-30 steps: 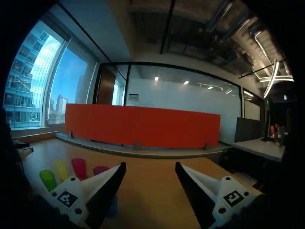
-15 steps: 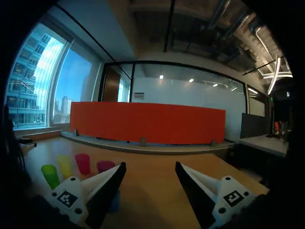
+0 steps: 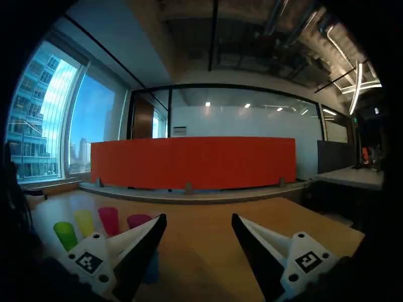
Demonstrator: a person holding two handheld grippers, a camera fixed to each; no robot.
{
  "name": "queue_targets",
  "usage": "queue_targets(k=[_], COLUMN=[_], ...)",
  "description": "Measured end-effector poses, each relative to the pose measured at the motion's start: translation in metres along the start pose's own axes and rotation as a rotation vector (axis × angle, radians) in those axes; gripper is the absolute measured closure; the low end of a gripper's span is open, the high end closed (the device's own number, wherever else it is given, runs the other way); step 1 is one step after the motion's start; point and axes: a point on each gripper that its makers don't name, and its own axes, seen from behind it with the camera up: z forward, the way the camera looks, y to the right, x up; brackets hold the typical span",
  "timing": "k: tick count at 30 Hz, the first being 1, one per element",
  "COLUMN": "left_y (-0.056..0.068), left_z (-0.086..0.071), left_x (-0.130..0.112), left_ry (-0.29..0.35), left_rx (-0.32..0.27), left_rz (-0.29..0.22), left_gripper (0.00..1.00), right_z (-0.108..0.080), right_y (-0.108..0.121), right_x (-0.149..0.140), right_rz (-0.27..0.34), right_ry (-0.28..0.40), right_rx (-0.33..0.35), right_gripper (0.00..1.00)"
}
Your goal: Pour water
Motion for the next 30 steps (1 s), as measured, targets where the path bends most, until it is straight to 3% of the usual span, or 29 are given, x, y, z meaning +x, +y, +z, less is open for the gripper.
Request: queue_targets(k=[9,22,30], left_y=[0.000,0.000,0.000], left_z=[0.000,0.001,0.000], left_x=[0.000,0.000,0.000], left_ry=[0.000,0.000,0.000], left_rx=[0.000,0.000,0.000], left_rz=[0.000,0.000,0.000], left_gripper=[0.16,0.16,0.16], right_z=[0.007,0.009,0.011], right_y=[0.003,0.013,0.017], right_x=[-0.005,-0.032,-0.034], right_rz=[-0.020,0.010,0.016], right_ry=[0.015,-0.013,-0.014], right_rx=[-0.021,-0.010,-0.016], right_gripper=[0.00,0.00,0.00])
